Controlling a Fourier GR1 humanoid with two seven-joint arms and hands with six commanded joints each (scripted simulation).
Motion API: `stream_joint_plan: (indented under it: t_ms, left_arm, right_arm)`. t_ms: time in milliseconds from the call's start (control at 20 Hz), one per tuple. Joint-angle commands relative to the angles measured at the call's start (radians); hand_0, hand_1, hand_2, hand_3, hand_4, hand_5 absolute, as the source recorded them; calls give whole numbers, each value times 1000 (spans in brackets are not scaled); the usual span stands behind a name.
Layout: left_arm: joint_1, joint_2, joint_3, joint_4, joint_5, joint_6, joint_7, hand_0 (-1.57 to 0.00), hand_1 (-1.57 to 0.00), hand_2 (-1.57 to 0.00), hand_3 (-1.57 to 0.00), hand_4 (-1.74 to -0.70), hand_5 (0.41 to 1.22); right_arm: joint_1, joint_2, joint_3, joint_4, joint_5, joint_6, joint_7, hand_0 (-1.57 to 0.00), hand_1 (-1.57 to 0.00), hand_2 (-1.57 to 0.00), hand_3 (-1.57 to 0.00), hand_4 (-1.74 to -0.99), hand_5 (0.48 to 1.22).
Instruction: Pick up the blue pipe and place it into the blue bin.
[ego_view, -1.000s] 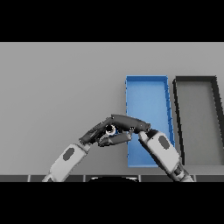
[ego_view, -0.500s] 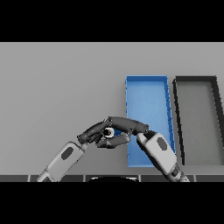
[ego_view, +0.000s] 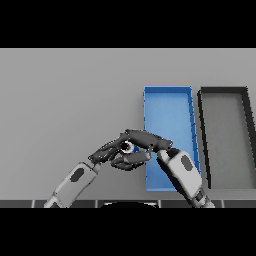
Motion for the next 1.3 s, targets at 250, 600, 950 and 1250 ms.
stream_joint_plan:
  t_ms: [250,600,950,1250]
  left_arm:
    - [4,-4,-1,20,2,-5,19,-3,-3,-3,-3,-915,514]
    - [24,4,-10,-2,1,-6,21,0,0,0,0,-912,502]
    - [41,20,-6,-35,17,-15,21,1,1,1,1,-911,490]
    - [32,26,11,-22,24,-15,36,1,1,1,1,-893,487]
  right_arm:
    - [-105,-36,-82,-45,-307,-126,219,-1571,-1571,-1571,-1571,-1639,1221]
    - [-423,-188,-260,23,-558,-337,221,-1571,-1571,-1571,-1571,-1720,1127]
    - [-553,-307,-389,312,-397,-425,175,-1571,-1571,-1571,-1571,-1736,1135]
    - [-360,-327,-425,417,-299,-420,207,-1571,-1571,-1571,-1571,-1740,1121]
